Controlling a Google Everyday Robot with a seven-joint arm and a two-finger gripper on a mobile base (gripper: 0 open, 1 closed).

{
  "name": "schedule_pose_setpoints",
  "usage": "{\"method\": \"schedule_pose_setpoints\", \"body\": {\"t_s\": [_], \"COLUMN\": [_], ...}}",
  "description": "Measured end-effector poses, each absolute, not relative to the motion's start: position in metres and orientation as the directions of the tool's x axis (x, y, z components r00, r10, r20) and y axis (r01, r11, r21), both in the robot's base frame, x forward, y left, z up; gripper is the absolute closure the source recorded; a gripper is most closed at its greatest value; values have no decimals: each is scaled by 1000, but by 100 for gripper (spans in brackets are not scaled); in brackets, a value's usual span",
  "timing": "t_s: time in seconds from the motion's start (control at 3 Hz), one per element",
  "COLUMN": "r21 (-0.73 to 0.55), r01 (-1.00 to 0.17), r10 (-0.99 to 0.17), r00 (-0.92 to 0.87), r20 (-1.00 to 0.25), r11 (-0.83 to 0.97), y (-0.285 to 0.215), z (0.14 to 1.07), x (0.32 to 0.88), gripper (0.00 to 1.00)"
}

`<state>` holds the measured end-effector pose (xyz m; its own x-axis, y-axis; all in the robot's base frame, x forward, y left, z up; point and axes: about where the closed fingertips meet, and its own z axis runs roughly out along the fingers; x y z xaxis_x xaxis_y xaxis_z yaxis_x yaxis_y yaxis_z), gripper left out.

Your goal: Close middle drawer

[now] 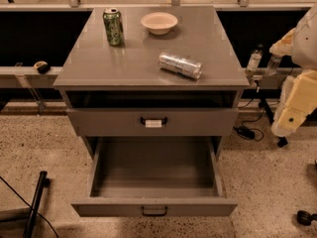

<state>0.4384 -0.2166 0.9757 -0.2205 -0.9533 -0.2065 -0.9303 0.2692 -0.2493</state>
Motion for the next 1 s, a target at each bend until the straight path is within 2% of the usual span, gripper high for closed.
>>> {"method": "schedule_pose_setpoints", "body": {"t_s": [0.33, 0.67, 1.0], "r21": [-260, -265, -271], "r01": [-928, -938, -933], "r10": [-954, -955, -951], "r00": [-217, -154, -167], "r20": [-205, -255, -261], "r11": [267, 222, 238], "y": [-217, -207, -220], "z": [974, 946, 919], "x": [439, 424, 418], "gripper": [0, 0, 0]}}
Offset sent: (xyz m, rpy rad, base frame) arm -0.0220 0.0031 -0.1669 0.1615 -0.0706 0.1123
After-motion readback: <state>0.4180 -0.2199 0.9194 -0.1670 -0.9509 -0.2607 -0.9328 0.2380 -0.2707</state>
